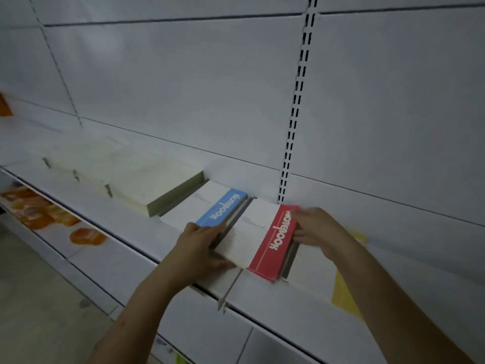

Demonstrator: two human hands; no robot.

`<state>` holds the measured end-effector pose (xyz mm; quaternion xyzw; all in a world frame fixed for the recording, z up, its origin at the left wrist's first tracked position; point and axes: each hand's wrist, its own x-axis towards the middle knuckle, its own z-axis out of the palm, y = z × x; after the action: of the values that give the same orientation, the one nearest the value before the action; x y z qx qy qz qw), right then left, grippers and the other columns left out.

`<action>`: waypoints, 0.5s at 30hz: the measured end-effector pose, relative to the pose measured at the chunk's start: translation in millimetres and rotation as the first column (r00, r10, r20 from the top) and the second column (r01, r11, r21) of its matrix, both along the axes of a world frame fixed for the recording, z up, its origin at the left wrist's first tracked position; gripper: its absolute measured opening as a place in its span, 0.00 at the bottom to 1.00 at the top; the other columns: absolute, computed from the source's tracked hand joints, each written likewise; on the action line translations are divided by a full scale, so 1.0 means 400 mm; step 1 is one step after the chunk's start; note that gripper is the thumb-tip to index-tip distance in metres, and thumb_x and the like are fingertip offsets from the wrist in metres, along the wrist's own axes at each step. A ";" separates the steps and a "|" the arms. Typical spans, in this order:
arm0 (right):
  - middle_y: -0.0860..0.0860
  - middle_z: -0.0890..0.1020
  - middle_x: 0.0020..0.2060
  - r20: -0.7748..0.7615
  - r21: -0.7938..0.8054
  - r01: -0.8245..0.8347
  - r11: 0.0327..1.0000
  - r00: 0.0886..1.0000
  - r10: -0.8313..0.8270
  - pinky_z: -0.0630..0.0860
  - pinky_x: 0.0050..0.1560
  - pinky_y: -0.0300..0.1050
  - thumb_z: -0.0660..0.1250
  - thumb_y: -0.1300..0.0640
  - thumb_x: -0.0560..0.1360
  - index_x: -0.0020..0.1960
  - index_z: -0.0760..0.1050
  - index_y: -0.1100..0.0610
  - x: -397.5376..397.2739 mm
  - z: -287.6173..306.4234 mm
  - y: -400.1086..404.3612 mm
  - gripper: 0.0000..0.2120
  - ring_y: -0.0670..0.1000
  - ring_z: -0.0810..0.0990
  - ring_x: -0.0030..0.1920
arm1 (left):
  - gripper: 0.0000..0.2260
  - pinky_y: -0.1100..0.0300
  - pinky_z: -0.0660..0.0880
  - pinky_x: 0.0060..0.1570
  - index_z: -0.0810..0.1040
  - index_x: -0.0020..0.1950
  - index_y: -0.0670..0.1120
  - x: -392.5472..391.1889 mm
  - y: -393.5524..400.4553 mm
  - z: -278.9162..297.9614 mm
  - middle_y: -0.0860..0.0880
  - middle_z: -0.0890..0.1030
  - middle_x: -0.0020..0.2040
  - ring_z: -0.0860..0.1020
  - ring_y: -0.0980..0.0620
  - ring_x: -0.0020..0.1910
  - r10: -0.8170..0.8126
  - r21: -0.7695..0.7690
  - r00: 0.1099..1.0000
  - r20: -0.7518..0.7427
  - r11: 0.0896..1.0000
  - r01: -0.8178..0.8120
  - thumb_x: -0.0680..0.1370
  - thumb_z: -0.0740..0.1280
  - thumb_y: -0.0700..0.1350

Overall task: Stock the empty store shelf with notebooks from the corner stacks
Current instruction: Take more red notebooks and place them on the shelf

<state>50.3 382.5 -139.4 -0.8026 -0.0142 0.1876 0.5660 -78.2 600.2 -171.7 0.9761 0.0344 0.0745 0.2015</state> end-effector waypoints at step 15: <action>0.60 0.81 0.49 -0.311 0.156 0.030 0.987 0.950 0.021 0.75 0.59 0.56 0.66 0.55 0.76 0.48 0.75 0.59 0.018 0.047 0.016 0.06 0.61 0.79 0.55 | 0.34 0.63 0.66 0.63 0.66 0.74 0.56 0.121 0.054 -0.001 0.56 0.72 0.67 0.67 0.58 0.64 -0.187 0.084 0.974 -0.129 0.976 0.199 0.71 0.74 0.59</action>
<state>57.6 389.0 -120.4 -0.7151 0.0624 0.3090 0.6239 -30.0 621.9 -171.9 0.9860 -0.0523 -0.0028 0.1582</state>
